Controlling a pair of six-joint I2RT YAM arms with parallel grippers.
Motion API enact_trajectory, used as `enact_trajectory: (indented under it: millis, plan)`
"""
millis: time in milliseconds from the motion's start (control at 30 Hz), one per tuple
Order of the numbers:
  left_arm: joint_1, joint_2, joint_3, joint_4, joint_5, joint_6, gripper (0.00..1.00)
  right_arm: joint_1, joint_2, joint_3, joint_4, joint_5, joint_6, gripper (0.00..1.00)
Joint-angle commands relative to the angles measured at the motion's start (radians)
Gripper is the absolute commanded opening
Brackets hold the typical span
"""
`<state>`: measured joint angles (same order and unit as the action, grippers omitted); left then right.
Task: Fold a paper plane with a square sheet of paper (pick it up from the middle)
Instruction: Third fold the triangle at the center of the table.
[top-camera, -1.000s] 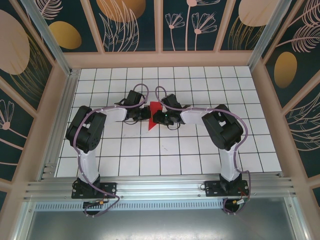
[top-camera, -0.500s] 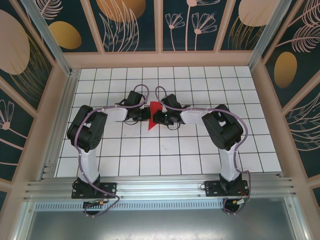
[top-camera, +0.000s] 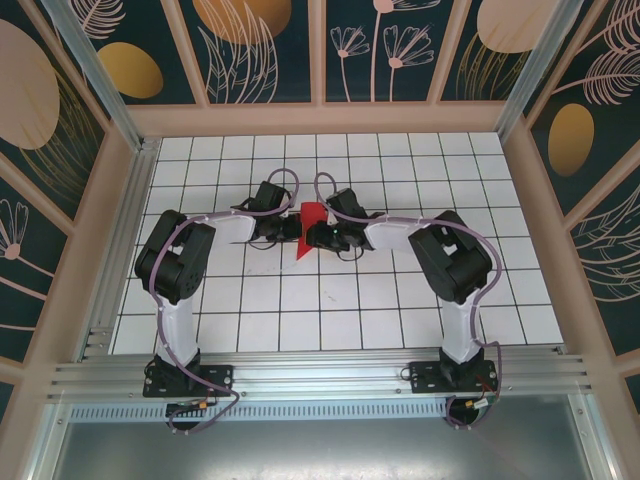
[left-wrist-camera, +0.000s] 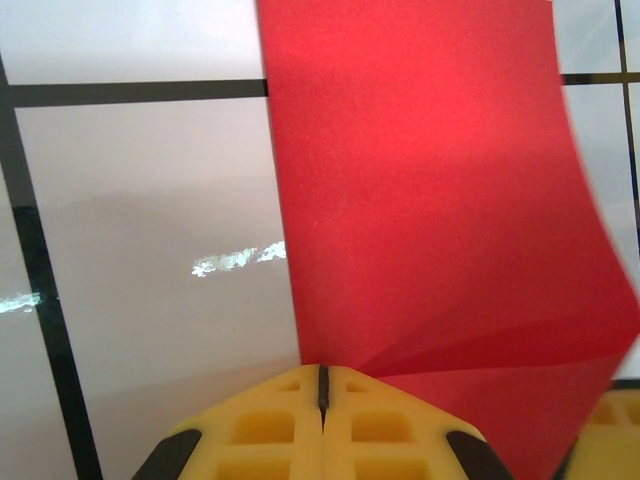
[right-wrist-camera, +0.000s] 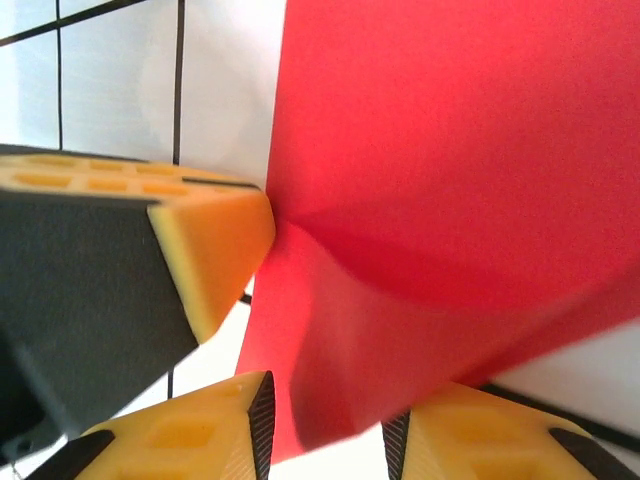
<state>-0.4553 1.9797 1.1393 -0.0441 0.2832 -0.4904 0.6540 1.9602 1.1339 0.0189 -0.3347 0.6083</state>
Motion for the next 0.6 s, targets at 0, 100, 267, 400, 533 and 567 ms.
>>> enact_trajectory:
  millis: [0, 100, 267, 400, 533, 567]
  plan:
    - [-0.004, 0.032, -0.007, -0.026, -0.035, 0.012, 0.00, 0.003, -0.106, -0.062, 0.057, -0.016, 0.032, 0.37]
    - [-0.003, 0.033, -0.016, -0.022, -0.034, 0.010, 0.00, 0.031, -0.125, -0.093, 0.074, -0.023, 0.049, 0.30]
    - [-0.003, 0.033, -0.023, -0.020, -0.037, 0.007, 0.00, 0.094, -0.114, -0.113, 0.151, -0.030, 0.094, 0.17]
    - [-0.003, 0.033, -0.024, -0.022, -0.040, 0.006, 0.00, 0.111, -0.077, -0.120, 0.216, -0.026, 0.133, 0.12]
    - [-0.004, 0.032, -0.028, -0.023, -0.045, 0.004, 0.00, 0.119, -0.040, -0.124, 0.261, -0.033, 0.147, 0.09]
    - [-0.004, 0.031, -0.028, -0.023, -0.047, 0.004, 0.00, 0.119, -0.028, -0.123, 0.266, -0.035, 0.150, 0.09]
